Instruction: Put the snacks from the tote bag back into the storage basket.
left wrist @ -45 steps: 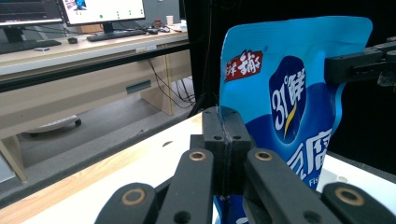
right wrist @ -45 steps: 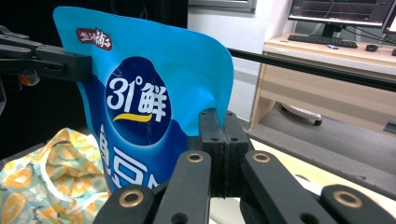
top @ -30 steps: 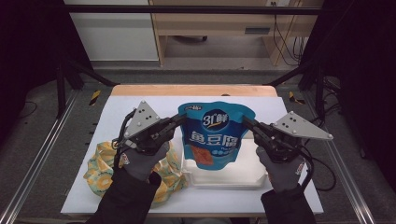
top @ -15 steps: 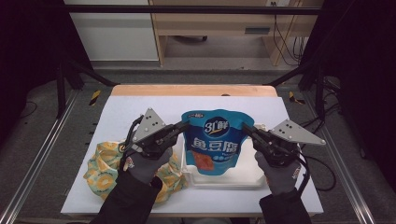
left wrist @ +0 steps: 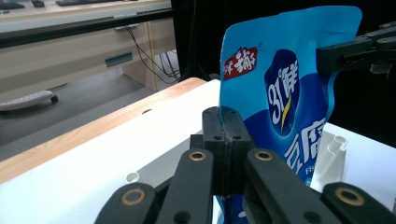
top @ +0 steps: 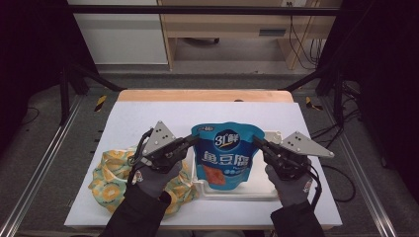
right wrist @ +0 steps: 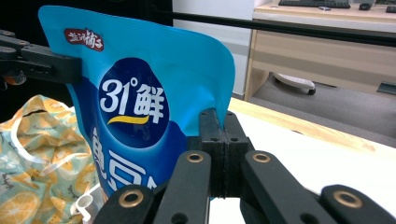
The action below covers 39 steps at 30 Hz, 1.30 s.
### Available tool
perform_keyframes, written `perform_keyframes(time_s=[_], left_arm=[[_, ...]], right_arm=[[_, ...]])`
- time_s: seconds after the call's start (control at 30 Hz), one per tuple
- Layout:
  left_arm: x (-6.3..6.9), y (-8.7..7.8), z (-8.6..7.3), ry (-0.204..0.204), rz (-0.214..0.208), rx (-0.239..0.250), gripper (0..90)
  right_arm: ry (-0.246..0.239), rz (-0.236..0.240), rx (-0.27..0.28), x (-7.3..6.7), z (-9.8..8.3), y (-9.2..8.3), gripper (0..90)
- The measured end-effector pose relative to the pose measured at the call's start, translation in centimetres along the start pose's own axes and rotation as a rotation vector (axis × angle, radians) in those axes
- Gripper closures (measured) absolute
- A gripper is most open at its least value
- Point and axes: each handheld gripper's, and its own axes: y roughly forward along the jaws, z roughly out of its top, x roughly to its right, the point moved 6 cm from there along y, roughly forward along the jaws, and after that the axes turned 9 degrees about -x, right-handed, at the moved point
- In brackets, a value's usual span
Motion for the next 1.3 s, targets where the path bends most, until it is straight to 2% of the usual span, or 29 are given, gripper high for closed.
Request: perform_keyframes(time_s=[0.97, 1.3], left_arm=[[0.1, 0.5, -1.9, -0.003, -0.006, -0.030, 90.0], [0.2, 0.4, -2.3, -0.003, -0.010, -0.014, 88.3]], right_arm=[[0.009, 0.001, -0.041, -0.3, -1.9, 0.8, 90.0], [0.016, 0.013, -0.033, -0.4, -2.2, 0.6, 88.1]])
